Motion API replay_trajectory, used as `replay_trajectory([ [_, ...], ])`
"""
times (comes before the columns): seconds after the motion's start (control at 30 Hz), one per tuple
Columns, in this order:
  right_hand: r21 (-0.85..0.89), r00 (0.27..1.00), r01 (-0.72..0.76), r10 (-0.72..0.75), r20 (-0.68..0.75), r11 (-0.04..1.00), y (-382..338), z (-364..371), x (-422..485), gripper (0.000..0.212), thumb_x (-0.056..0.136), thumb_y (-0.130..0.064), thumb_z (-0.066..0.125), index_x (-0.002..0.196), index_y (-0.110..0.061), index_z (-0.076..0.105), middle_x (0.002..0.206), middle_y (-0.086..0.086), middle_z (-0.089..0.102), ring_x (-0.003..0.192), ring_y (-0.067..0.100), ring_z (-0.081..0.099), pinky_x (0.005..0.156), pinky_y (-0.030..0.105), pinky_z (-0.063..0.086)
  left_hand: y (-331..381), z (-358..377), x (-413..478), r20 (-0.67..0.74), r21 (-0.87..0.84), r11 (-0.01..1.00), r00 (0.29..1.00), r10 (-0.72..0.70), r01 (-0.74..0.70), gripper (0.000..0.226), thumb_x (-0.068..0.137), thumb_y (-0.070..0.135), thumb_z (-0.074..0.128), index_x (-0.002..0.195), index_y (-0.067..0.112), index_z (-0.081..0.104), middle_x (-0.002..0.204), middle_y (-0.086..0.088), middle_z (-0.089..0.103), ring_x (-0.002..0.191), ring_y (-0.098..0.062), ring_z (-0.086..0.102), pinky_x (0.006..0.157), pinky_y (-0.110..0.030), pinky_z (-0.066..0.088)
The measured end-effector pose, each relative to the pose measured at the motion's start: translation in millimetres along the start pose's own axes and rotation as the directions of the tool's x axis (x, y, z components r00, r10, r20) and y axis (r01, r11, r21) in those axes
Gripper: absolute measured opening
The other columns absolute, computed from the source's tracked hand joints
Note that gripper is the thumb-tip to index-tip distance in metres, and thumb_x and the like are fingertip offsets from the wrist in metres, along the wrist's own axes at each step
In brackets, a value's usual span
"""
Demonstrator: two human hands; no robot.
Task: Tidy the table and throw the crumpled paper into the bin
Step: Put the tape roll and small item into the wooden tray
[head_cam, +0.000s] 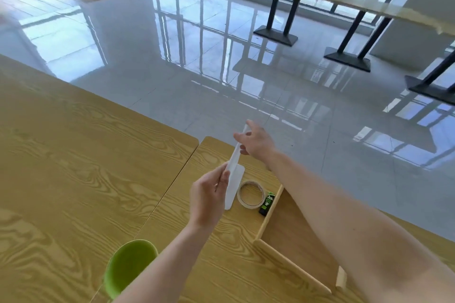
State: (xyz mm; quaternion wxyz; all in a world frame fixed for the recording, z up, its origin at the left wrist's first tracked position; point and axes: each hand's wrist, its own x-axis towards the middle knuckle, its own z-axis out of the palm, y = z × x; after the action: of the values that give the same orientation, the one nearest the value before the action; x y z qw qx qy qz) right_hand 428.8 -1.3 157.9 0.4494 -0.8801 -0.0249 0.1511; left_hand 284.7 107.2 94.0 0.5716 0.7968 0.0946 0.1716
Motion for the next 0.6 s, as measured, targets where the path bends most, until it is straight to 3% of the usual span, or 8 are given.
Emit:
replay_trajectory([
  [0.2,0.149,0.998,-0.048,0.055,-0.041,0.988,-4,21,24,0.058,0.095,-0.018,0.064,0.147,-0.017,0.040,0.132,0.017,0.053,0.098,0.028,0.067,0.080,0.039,0.062,-9,-5,13,-0.061,0.056,0.998,0.998,0.024,-0.020,0.031,0.100,0.025,0.055,0.129,0.019,0.064,0.112,0.010,0.072,0.101,-0.002,0.066,0.083,-0.033,0.057],
  [0.37,0.239,0.994,-0.073,0.089,-0.057,0.968,-17,39,42,0.055,0.094,-0.015,0.065,0.144,-0.016,0.043,0.125,0.016,0.057,0.098,0.028,0.067,0.077,0.036,0.062,-17,-20,32,-0.085,0.034,0.999,0.996,-0.006,0.009,0.029,0.101,0.027,0.054,0.127,0.022,0.065,0.115,0.016,0.070,0.105,0.003,0.064,0.086,-0.024,0.055],
  [0.43,0.256,0.993,-0.081,0.101,-0.064,0.963,-22,46,48,0.055,0.094,-0.015,0.066,0.144,-0.016,0.043,0.125,0.015,0.056,0.101,0.030,0.066,0.080,0.039,0.062,-21,-25,39,-0.109,0.047,0.999,0.994,-0.007,0.013,0.028,0.101,0.028,0.053,0.124,0.024,0.067,0.104,0.014,0.074,0.093,-0.002,0.068,0.076,-0.023,0.054],
  [0.6,0.284,0.992,-0.090,0.113,-0.064,0.955,-32,59,63,0.057,0.093,-0.015,0.066,0.145,-0.015,0.043,0.127,0.015,0.055,0.103,0.031,0.066,0.082,0.042,0.062,-31,-31,52,-0.205,0.001,0.999,0.978,-0.041,0.042,0.016,0.099,0.027,0.057,0.104,0.028,0.072,0.077,0.005,0.073,0.067,-0.013,0.064,0.060,-0.039,0.053],
])
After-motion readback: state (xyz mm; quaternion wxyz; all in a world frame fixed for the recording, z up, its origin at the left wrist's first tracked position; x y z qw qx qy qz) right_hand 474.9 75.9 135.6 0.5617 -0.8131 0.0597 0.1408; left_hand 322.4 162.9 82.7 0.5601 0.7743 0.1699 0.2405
